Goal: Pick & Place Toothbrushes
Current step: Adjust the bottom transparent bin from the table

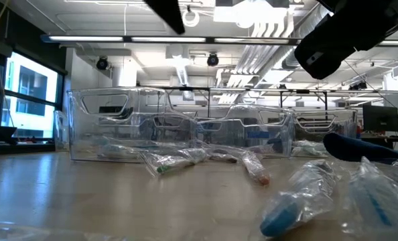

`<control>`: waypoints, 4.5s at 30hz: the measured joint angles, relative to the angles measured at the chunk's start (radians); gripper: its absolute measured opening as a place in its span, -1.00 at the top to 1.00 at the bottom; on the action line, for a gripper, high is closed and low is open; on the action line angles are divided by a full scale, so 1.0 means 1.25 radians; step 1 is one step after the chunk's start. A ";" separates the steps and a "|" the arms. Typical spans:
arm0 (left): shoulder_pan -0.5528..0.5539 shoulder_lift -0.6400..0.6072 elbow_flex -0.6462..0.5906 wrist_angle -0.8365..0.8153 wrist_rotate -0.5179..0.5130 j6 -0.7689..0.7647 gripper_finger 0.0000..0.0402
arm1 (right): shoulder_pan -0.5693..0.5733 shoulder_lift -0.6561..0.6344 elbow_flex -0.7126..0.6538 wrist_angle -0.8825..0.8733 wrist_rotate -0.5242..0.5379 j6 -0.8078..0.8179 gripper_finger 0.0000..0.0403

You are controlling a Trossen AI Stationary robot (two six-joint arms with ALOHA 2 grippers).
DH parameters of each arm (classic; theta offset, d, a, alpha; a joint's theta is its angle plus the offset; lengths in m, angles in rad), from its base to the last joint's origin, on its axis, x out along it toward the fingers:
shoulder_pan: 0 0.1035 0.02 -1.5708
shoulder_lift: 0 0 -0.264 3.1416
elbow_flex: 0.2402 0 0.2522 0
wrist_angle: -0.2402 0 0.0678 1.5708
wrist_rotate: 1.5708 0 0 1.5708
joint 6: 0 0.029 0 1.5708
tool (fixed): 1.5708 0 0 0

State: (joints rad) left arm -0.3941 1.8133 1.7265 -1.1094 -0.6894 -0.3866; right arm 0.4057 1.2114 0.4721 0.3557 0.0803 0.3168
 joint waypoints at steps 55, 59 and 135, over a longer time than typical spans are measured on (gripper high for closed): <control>-0.036 -0.191 -0.424 0.740 0.173 0.527 0.47 | 0.000 0.000 0.000 0.038 0.042 0.002 0.98; -0.036 -0.243 -0.590 0.976 0.214 0.557 0.47 | 0.000 0.000 0.000 0.038 0.042 0.001 0.98; 0.008 -0.283 -0.793 0.672 0.118 -0.067 0.47 | -0.164 0.286 0.087 0.165 0.244 0.037 0.98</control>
State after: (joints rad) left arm -0.3839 1.4593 0.7357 -0.2689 -0.5417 -0.4708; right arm 0.2008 1.5693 0.5812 0.5621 0.3855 0.3636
